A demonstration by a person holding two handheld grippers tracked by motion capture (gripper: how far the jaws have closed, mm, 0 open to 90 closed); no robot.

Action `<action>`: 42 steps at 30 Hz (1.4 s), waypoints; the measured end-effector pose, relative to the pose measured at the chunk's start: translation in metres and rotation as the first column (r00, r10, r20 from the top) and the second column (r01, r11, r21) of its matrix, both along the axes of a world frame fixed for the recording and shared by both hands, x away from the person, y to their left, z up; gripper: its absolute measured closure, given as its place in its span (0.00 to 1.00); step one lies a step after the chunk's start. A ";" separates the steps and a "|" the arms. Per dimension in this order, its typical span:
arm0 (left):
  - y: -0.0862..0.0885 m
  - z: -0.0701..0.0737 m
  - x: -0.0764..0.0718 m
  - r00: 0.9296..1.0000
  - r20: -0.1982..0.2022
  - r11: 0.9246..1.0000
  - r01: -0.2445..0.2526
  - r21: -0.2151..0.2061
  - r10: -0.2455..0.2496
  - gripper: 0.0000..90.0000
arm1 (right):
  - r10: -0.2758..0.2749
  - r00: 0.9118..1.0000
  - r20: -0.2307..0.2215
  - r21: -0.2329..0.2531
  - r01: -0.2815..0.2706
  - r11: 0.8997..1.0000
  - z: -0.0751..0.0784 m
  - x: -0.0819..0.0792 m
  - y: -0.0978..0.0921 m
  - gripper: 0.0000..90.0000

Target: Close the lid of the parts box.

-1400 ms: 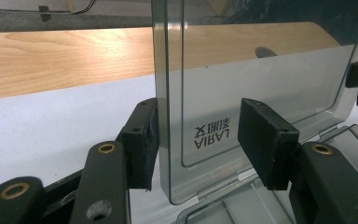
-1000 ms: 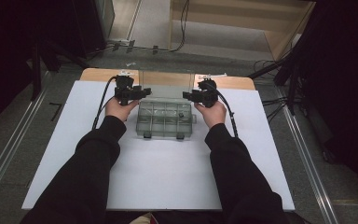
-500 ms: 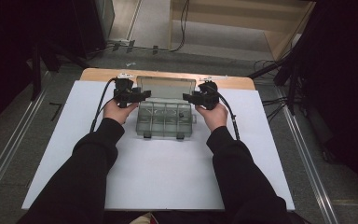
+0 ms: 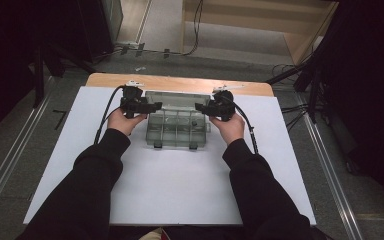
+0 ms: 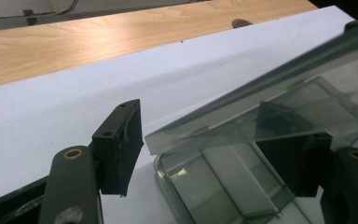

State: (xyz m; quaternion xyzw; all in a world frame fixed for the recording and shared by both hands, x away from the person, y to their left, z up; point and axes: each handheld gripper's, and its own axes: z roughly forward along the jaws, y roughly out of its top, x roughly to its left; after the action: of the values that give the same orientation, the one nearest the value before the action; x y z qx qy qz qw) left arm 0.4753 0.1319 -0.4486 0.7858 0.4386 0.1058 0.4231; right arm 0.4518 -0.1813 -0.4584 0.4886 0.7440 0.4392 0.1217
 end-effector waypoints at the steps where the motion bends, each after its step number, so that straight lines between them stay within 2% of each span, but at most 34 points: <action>1: 0.001 0.001 -0.001 1.000 -0.010 1.000 0.004 -0.001 -0.004 0.36 | 0.000 1.000 0.003 0.001 0.000 1.000 0.000 0.000 0.000 0.47; 5: 0.004 0.005 -0.005 0.999 -0.041 1.000 0.010 0.002 -0.010 0.36 | 0.003 1.000 0.014 -0.004 -0.003 1.000 -0.001 -0.002 0.000 0.47; 11: 0.014 0.011 -0.014 0.997 -0.065 0.999 0.030 -0.025 -0.031 0.42 | 0.008 1.000 0.016 -0.004 -0.008 1.000 -0.001 -0.005 0.000 0.45; 14: 0.018 0.015 -0.018 0.994 -0.103 0.997 0.038 -0.072 -0.045 0.44 | 0.012 1.000 0.006 -0.003 -0.012 1.000 0.000 -0.006 -0.001 0.44; 15: 0.018 0.016 -0.020 0.993 -0.106 0.996 0.046 -0.075 -0.054 0.49 | 0.014 1.000 0.004 0.001 -0.014 1.000 0.000 -0.006 -0.001 0.43; 17: 0.018 0.019 -0.024 0.993 -0.100 0.998 0.057 -0.039 -0.061 0.53 | 0.015 1.000 -0.002 0.003 -0.015 1.000 0.000 -0.007 -0.001 0.42; 19: 0.020 0.021 -0.027 0.993 -0.100 0.998 0.056 -0.026 -0.059 0.61 | 0.019 1.000 -0.003 0.000 -0.019 1.000 0.000 -0.008 -0.001 0.41; 22: 0.024 0.022 -0.030 0.988 -0.133 0.997 0.074 -0.036 -0.078 0.70 | 0.020 1.000 -0.001 -0.002 -0.020 1.000 0.000 -0.009 -0.001 0.41; 24: 0.025 0.024 -0.032 0.983 -0.164 0.996 0.082 -0.026 -0.085 0.77 | 0.018 1.000 -0.001 0.000 -0.018 1.000 0.000 -0.009 -0.001 0.41; 26: 0.025 0.026 -0.035 0.980 -0.168 0.994 0.104 -0.025 -0.107 0.86 | 0.020 1.000 0.000 0.002 -0.020 1.000 0.000 -0.010 -0.001 0.41; 29: 0.022 0.029 -0.037 0.974 -0.178 0.989 0.133 -0.056 -0.141 0.97 | 0.021 1.000 0.001 0.004 -0.021 1.000 -0.001 -0.010 -0.001 0.40; 32: 0.020 0.031 -0.036 0.968 -0.194 0.986 0.144 -0.088 -0.158 1.00 | 0.020 1.000 0.001 0.002 -0.020 1.000 -0.001 -0.011 0.000 0.39; 42: 0.016 0.031 -0.036 0.968 -0.185 0.984 0.151 -0.096 -0.167 1.00 | 0.033 0.999 -0.010 0.003 -0.033 0.999 -0.003 -0.015 -0.002 0.39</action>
State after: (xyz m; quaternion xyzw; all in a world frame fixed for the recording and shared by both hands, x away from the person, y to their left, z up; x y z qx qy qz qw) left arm 0.4389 0.1480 -0.4179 0.8072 0.4169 -0.0228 0.4172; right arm 0.4366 -0.1832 -0.4616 0.4787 0.7518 0.4400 0.1102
